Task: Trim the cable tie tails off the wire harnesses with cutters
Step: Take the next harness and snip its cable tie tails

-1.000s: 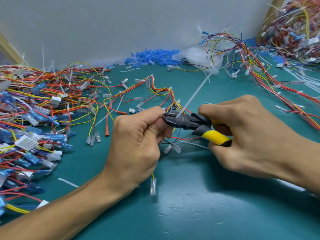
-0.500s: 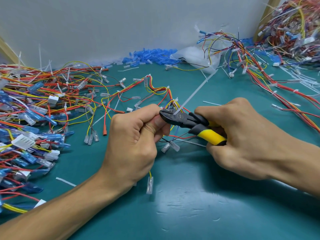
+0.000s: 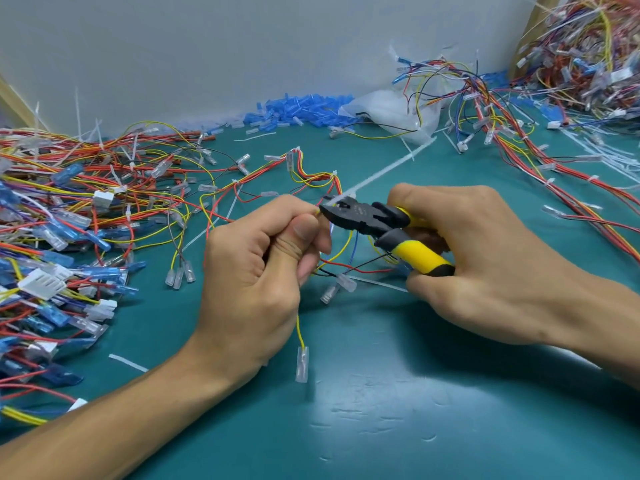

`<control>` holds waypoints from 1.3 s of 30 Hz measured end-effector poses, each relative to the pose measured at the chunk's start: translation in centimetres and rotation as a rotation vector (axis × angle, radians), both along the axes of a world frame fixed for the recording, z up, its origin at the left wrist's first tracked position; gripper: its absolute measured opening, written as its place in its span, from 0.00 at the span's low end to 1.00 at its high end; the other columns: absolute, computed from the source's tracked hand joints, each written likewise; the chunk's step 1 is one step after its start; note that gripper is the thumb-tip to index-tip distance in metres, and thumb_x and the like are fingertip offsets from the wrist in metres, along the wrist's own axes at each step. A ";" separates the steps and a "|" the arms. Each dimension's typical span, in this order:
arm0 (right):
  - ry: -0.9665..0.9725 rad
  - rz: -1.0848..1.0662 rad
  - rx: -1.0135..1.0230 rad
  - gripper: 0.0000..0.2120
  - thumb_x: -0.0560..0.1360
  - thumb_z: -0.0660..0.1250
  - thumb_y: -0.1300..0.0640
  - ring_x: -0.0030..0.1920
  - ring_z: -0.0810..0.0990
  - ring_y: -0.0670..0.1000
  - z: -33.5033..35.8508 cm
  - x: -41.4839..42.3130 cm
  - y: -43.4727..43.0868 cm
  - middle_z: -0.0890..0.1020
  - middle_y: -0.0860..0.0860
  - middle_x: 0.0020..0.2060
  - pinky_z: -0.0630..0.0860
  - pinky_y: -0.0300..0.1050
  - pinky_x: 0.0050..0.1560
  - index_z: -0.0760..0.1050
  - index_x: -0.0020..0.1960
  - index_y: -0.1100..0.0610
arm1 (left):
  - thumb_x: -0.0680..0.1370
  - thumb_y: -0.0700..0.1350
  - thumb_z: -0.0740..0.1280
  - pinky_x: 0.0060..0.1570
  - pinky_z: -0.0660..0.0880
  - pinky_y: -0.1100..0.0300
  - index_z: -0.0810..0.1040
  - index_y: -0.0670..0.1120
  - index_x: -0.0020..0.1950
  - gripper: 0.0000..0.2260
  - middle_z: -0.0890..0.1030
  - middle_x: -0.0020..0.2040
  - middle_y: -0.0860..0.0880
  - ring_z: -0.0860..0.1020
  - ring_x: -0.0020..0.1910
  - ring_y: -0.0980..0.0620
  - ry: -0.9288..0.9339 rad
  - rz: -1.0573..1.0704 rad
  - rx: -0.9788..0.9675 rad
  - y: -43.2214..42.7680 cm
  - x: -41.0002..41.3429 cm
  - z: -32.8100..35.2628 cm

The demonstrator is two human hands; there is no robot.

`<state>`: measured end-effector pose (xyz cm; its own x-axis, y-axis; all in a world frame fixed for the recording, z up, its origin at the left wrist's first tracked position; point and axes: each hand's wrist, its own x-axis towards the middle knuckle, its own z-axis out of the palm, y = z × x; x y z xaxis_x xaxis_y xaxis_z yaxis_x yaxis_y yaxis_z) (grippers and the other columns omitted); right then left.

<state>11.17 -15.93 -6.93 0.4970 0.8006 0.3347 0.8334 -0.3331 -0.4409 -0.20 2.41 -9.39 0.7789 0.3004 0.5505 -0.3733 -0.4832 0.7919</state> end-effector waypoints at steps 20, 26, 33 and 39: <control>0.103 -0.039 0.024 0.11 0.64 0.67 0.54 0.34 0.63 0.55 0.1 -0.7 0.2 0.67 0.52 0.31 0.67 0.56 0.32 0.68 0.41 0.56 | 0.84 0.38 0.62 0.29 0.65 0.58 0.81 0.45 0.45 0.11 0.72 0.27 0.50 0.70 0.26 0.48 -0.029 0.042 0.009 -0.1 -0.1 0.1; 0.115 -0.052 0.024 0.12 0.63 0.68 0.54 0.34 0.64 0.51 0.2 -0.9 0.1 0.68 0.51 0.32 0.70 0.58 0.33 0.68 0.42 0.55 | 0.84 0.40 0.62 0.29 0.64 0.59 0.80 0.43 0.44 0.11 0.72 0.28 0.49 0.70 0.26 0.48 -0.013 0.024 0.020 -0.1 -0.1 0.0; 0.079 -0.058 0.031 0.14 0.65 0.72 0.53 0.38 0.70 0.52 0.3 -1.2 0.0 0.72 0.48 0.37 0.73 0.58 0.38 0.69 0.44 0.53 | 0.84 0.39 0.62 0.29 0.65 0.57 0.80 0.43 0.45 0.11 0.72 0.28 0.49 0.70 0.26 0.48 -0.044 0.037 0.021 -0.2 -0.2 0.0; 0.047 -0.059 0.052 0.14 0.67 0.72 0.49 0.42 0.74 0.48 0.4 -1.2 -0.1 0.74 0.44 0.38 0.73 0.54 0.40 0.70 0.46 0.52 | 0.84 0.39 0.62 0.31 0.65 0.63 0.80 0.45 0.44 0.11 0.72 0.28 0.50 0.71 0.26 0.50 -0.015 0.009 0.045 -0.2 -0.1 -0.1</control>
